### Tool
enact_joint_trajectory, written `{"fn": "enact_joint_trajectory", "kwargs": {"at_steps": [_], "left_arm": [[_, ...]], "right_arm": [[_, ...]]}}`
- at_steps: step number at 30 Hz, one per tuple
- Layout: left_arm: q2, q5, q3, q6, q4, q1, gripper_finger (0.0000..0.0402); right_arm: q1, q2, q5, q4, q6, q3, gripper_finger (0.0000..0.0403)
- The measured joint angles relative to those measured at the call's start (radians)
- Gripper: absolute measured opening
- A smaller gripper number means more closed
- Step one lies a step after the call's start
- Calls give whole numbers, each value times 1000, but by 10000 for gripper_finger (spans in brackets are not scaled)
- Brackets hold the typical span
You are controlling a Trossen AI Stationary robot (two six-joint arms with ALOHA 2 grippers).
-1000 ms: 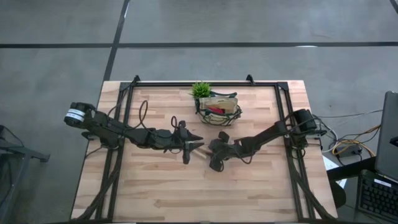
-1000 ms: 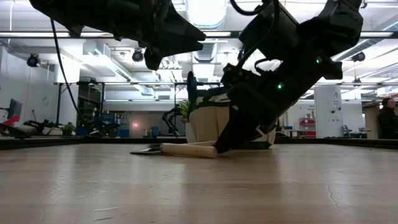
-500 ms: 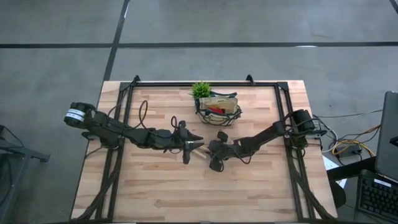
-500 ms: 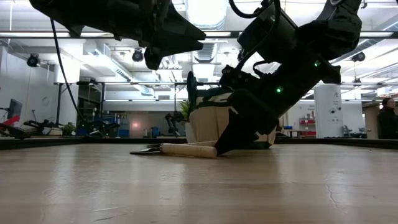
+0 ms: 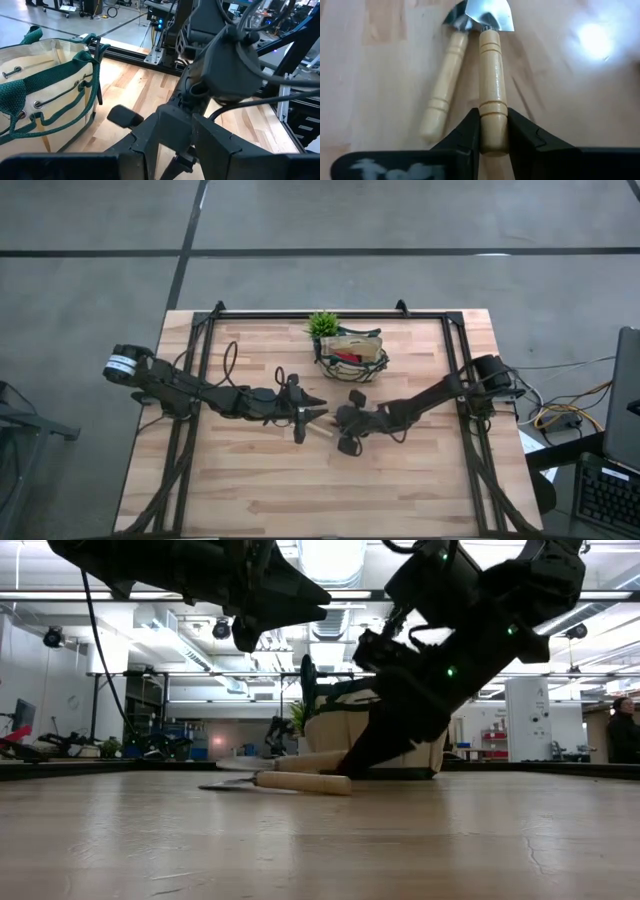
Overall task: Pick & Place Garden tools in Gardening bag
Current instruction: Put the right brown trowel into the gardening bag
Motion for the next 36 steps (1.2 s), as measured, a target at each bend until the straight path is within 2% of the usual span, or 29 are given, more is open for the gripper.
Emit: {"fn": "enact_joint_trajectory", "kwargs": {"at_steps": [7,12,15,21,31,36], "left_arm": [[0,-28,0,-11,19,-1,119],[0,22,0,199,9,-20,119],[0,63,0,320,3,-43,119],[0,63,0,455,15,-92,119],[-1,62,0,501,18,-157,119],[-1,43,0,514,55,-160,119]], "right_arm": [[21,-75,36,-79,-35,0,61],[43,-182,9,-257,-39,0,61],[59,-261,-54,-385,-20,-1,61],[72,-433,-213,-586,-13,-11,61],[73,-748,-396,-728,-21,-16,61],[73,-836,-437,-723,-17,-22,61]]}}
